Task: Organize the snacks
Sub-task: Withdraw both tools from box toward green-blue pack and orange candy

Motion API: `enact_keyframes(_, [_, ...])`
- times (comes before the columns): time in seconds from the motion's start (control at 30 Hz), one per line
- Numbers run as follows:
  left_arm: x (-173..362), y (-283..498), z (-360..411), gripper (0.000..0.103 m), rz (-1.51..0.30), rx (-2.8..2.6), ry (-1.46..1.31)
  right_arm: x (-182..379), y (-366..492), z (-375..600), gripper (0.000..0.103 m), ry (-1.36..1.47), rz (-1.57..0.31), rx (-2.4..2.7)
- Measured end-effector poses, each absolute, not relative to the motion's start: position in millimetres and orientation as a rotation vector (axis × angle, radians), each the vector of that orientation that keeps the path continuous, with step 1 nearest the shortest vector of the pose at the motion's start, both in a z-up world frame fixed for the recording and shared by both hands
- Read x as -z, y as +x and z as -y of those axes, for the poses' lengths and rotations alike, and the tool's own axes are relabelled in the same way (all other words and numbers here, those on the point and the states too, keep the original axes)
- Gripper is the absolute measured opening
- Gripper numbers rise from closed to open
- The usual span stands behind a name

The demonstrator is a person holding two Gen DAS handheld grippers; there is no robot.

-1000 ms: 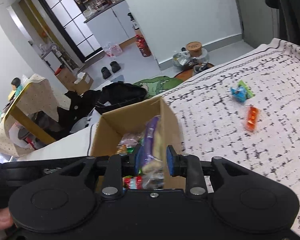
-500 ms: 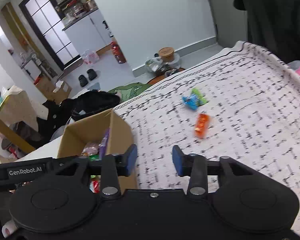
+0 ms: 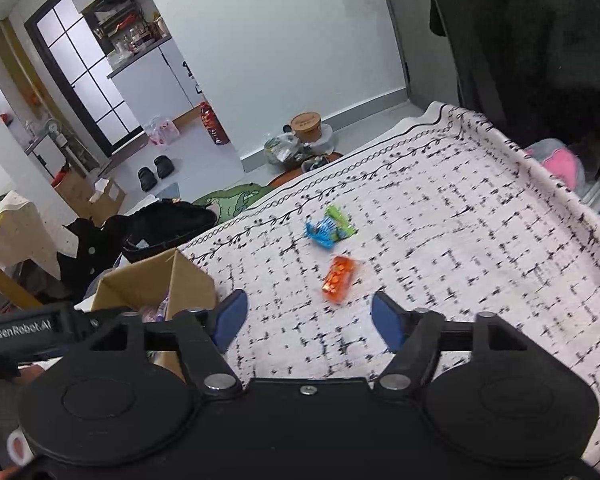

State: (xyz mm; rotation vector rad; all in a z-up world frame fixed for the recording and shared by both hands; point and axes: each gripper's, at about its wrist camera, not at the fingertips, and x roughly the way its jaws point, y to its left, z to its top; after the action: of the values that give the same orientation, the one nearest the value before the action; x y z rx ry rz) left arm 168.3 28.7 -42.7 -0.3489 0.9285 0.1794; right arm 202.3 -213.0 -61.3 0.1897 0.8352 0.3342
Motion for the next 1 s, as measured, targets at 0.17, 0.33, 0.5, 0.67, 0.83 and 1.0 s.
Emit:
enact_keyframes(0.17, [36, 177, -15, 0.103, -0.895, -0.193, -0.289, 56, 210, 227, 0.099, 0.174, -0.815, -0.326])
enact_keyframes(0.33, [39, 187, -4, 0.103, -0.897, -0.186, -0.27, 56, 223, 237, 0.102, 0.149, -0.83, -0.316])
enact_keyframes(0.5, [42, 199, 7, 0.103, -0.894, -0.167, -0.256, 59, 233, 240, 0.103, 0.147, -0.846, -0.325])
enact_keyframes(0.67, [41, 211, 15, 0.103, -0.867, -0.144, -0.257, 65, 243, 234, 0.102, 0.126, -0.869, -0.343])
enact_keyframes(0.83, [47, 233, 23, 0.103, -0.875, -0.127, -0.233, 76, 259, 233, 0.1, 0.144, -0.879, -0.321])
enact_keyframes(1.0, [66, 250, 28, 0.103, -0.888, -0.136, -0.19, 92, 275, 228, 0.096, 0.153, -0.901, -0.288])
